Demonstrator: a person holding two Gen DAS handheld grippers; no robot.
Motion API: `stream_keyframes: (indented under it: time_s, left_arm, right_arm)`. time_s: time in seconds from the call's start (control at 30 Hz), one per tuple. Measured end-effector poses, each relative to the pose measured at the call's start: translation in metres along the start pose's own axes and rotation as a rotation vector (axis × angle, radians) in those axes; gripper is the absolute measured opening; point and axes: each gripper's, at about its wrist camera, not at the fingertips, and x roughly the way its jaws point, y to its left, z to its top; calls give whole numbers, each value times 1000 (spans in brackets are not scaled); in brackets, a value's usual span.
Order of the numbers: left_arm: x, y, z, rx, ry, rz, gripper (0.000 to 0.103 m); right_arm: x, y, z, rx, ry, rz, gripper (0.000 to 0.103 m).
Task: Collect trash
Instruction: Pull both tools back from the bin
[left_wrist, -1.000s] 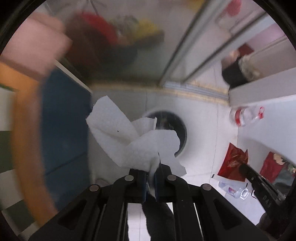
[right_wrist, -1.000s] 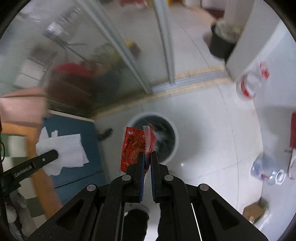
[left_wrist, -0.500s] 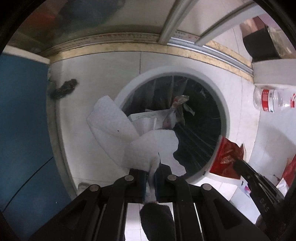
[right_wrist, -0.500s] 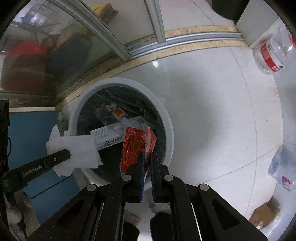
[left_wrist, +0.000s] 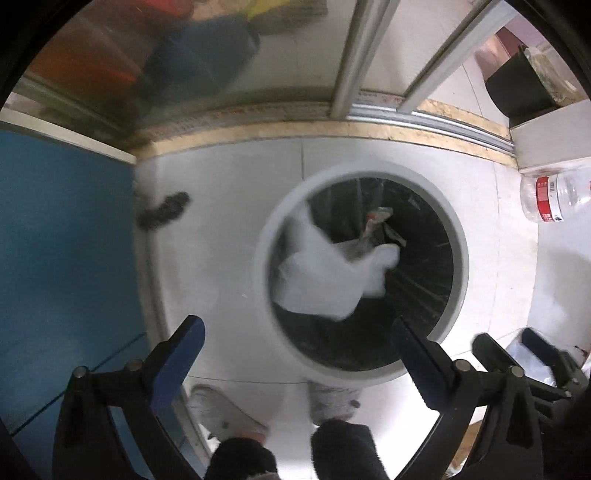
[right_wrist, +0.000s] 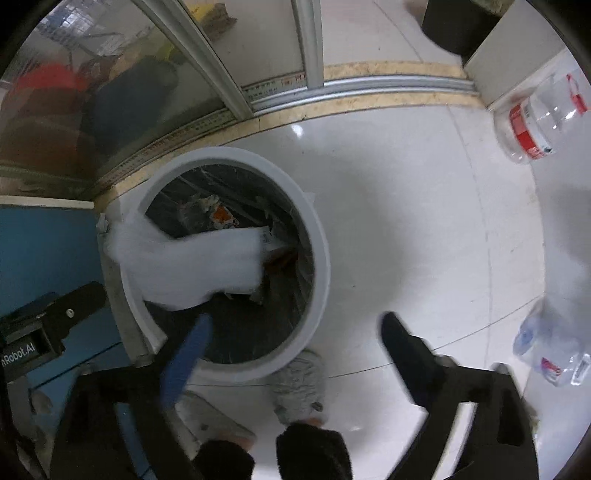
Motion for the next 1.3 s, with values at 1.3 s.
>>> stream_keyframes:
  time_s: [1.3]
  left_arm:
    - [-464, 10, -170, -31, -391, -23, 103]
  right_arm:
    - [-535, 20, -167, -65, -390, -10, 103]
